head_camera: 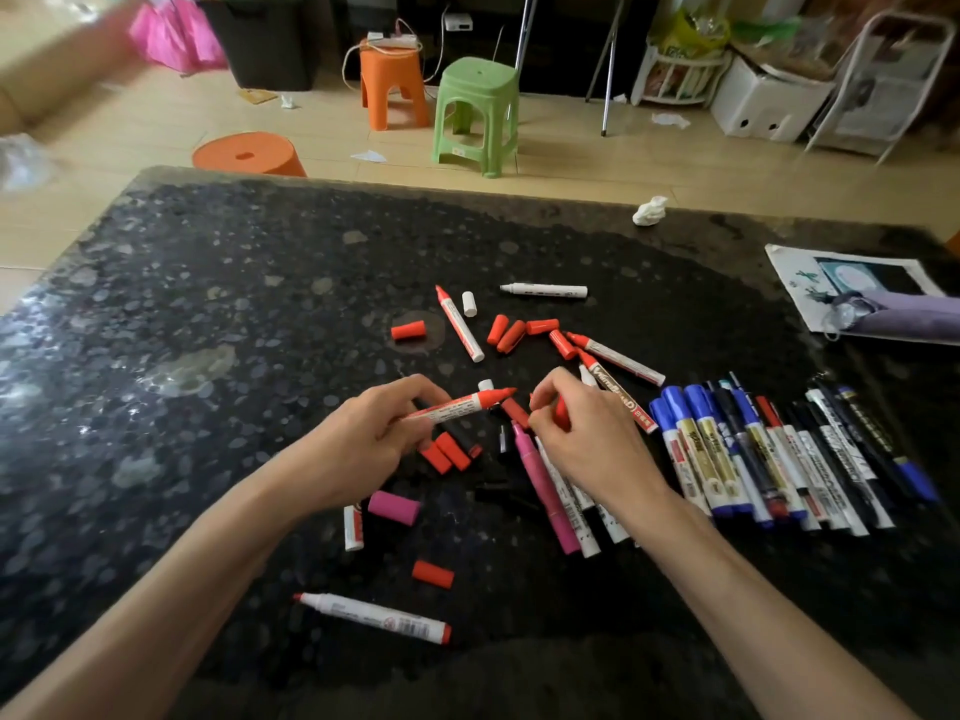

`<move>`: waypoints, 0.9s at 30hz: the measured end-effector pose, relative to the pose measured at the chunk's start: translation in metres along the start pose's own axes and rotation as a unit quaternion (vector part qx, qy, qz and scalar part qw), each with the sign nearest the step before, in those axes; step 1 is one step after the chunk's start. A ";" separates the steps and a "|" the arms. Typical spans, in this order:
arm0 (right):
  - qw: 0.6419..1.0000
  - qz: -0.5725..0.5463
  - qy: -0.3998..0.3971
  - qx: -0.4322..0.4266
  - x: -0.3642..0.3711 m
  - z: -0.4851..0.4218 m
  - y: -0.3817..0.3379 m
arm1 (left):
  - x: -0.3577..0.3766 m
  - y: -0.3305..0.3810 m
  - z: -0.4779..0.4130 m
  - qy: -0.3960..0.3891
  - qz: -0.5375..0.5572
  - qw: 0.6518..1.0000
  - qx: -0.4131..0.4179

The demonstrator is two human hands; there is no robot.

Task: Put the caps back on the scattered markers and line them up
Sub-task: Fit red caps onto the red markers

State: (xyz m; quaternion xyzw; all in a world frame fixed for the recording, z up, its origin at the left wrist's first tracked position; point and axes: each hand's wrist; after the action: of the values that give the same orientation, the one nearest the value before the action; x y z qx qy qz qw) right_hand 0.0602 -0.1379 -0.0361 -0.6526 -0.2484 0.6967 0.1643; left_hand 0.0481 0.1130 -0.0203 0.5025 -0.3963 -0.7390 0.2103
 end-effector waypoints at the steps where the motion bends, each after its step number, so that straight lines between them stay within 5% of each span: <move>1: 0.999 0.037 -0.001 -0.002 0.003 -0.004 -0.003 | -0.001 0.001 0.001 0.003 -0.001 1.000 -0.003; 6: 0.990 0.141 -0.008 0.013 0.011 -0.015 -0.014 | -0.005 -0.003 0.000 0.021 -0.025 0.999 -0.027; 12: 0.991 0.130 -0.019 0.040 0.010 -0.020 -0.016 | -0.002 -0.008 -0.001 0.007 -0.057 0.995 -0.076; 18: 0.995 -0.061 -0.055 0.051 -0.004 -0.002 -0.002 | -0.007 -0.010 0.000 0.034 -0.116 0.988 -0.099; 27: 0.938 -0.338 0.055 0.051 -0.022 0.043 -0.020 | -0.031 0.001 0.006 0.018 -0.050 0.998 0.021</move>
State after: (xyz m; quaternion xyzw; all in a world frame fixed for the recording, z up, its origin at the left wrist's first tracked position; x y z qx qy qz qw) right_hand 0.0180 -0.1387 -0.0057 -0.5586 -0.4092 0.5746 0.4363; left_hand 0.0549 0.1368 -0.0011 0.5396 -0.3820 -0.7309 0.1694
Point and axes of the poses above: each hand's wrist, its own z-axis away from the middle knuckle, its own x-axis out of the palm, y = z × x, and after that the axes turned 2 degrees about -y, right-handed
